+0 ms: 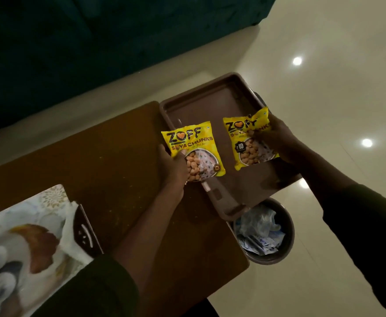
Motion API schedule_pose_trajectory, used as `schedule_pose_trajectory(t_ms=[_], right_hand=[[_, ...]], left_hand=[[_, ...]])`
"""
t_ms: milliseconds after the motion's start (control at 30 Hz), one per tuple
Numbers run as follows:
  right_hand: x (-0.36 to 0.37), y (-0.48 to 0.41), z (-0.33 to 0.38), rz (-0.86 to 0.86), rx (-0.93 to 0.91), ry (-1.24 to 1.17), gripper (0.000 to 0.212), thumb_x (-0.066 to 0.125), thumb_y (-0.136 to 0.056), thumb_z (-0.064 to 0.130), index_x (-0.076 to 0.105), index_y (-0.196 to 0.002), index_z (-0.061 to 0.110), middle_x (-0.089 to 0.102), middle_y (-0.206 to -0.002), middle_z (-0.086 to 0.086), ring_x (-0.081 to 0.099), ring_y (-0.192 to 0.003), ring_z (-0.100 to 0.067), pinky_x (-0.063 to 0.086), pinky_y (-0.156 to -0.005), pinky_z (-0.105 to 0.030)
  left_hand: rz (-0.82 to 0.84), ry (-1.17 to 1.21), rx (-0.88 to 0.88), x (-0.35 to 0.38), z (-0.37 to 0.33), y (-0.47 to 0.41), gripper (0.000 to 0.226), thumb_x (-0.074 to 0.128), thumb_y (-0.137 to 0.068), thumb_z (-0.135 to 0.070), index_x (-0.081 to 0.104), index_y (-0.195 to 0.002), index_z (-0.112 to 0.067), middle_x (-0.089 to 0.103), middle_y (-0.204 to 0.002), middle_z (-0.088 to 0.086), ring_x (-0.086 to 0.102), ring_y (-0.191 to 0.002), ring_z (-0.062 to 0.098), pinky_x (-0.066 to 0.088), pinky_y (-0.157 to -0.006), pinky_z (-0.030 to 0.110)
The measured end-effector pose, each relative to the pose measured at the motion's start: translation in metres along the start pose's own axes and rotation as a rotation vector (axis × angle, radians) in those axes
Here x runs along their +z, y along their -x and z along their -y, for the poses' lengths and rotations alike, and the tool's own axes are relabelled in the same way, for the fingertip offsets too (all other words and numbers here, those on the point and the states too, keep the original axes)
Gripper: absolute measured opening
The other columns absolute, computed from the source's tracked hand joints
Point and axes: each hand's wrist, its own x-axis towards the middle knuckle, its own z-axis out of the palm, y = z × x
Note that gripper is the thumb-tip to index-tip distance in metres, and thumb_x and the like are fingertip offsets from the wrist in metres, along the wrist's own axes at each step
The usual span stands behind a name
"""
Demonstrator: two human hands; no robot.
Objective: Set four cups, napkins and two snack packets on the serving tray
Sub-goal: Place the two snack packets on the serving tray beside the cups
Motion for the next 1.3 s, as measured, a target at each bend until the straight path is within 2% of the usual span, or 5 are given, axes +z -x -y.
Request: schedule_pose_trajectory(t_ms=[133, 567, 800, 1133, 1300], right_hand=[[0.03, 0.003, 0.034, -0.045, -0.03, -0.039, 0.044, 0.068, -0.081, 0.01, 0.056, -0.123, 0.019, 0.067, -0.115, -0.009, 0.063, -0.107, -0.028, 0.049, -0.098, -0.052], [0.203, 0.049, 0.169, 0.021, -0.22, -0.087, 0.036, 0.067, -0.082, 0.022, 0.056, -0.117, 0.022, 0.069, -0.106, 0.002, 0.066, -0.095, -0.016, 0.055, -0.084, -0.04], [0.313, 0.109, 0.228, 0.123, -0.332, -0.125, 0.036, 0.062, -0.087, 0.017, 0.052, -0.122, 0.017, 0.067, -0.117, -0.002, 0.063, -0.107, -0.018, 0.052, -0.093, -0.045], [0.444, 0.209, 0.218, 0.101, -0.3, 0.133, 0.036, 0.06, -0.089, 0.017, 0.042, -0.121, 0.013, 0.069, -0.104, -0.007, 0.068, -0.083, -0.025, 0.059, -0.071, -0.043], [0.466, 0.226, 0.185, 0.133, -0.259, 0.276, 0.037, 0.059, -0.089, 0.02, 0.038, -0.12, 0.018, 0.065, -0.114, -0.01, 0.066, -0.095, -0.03, 0.054, -0.072, -0.039]], left_hand=[[-0.012, 0.102, 0.035, -0.046, -0.014, 0.0, 0.019, 0.055, -0.096, -0.016, 0.049, -0.114, -0.016, 0.065, -0.114, 0.002, 0.067, -0.082, 0.01, 0.051, -0.047, 0.019], [-0.06, 0.283, 0.16, -0.238, -0.035, 0.015, 0.017, 0.058, -0.094, -0.018, 0.06, -0.111, -0.02, 0.068, -0.117, 0.005, 0.067, -0.105, 0.024, 0.055, -0.092, 0.052], [-0.169, 0.298, 0.221, -0.369, -0.019, 0.012, 0.02, 0.059, -0.093, -0.013, 0.061, -0.088, -0.032, 0.07, -0.091, -0.009, 0.069, -0.08, 0.007, 0.058, -0.07, 0.032], [-0.502, 0.253, -0.001, -0.564, 0.093, 0.018, 0.012, 0.062, -0.089, -0.01, 0.064, -0.091, -0.022, 0.07, -0.097, 0.005, 0.065, -0.104, 0.036, 0.054, -0.087, 0.053], [-0.578, 0.177, -0.129, -0.602, 0.153, 0.018, 0.031, 0.058, -0.092, -0.011, 0.056, -0.123, -0.007, 0.064, -0.119, 0.021, 0.061, -0.11, 0.039, 0.051, -0.092, 0.058]])
